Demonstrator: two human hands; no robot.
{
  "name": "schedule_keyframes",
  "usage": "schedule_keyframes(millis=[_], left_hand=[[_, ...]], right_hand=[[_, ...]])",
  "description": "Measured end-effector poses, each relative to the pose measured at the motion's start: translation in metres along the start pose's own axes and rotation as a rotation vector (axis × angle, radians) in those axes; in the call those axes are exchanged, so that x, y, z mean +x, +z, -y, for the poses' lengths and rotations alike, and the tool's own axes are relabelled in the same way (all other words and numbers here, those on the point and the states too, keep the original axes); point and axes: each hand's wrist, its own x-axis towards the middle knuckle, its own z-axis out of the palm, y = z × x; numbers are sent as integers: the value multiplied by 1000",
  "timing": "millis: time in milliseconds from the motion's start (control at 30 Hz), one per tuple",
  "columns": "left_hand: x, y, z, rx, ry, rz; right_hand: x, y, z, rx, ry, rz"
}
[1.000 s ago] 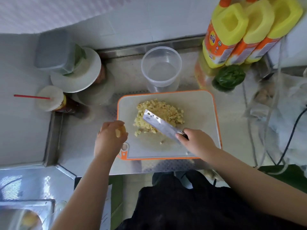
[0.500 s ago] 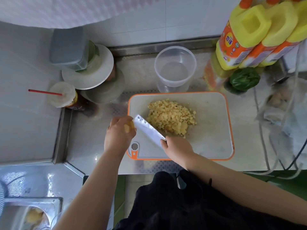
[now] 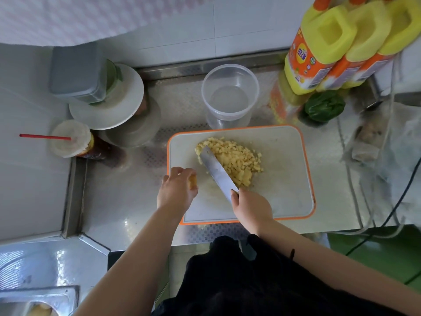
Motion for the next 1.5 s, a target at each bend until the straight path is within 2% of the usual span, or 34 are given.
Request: schedule_keyframes(millis=[300,600,867,1033,1300,1500], left_hand=[[-1,4,-2,77,14,39],[-7,3,3,58,-20,7],[-14,14,-16,104,94,44],[-21,25,-21,179,141,96],[-19,38,-32,351,304,116],[-5,40,-24,463,460,103]], right_hand=[[-4,-18,-24,20,1,11],[-2,-30,-35,-133,-202,121],[15,-52,-64,-299,-276,-3],[9,-45,-63,-342,-346,63],[20,-73,-78,-318,-297,-5],[11,-73,-81,-42,-228,-49]])
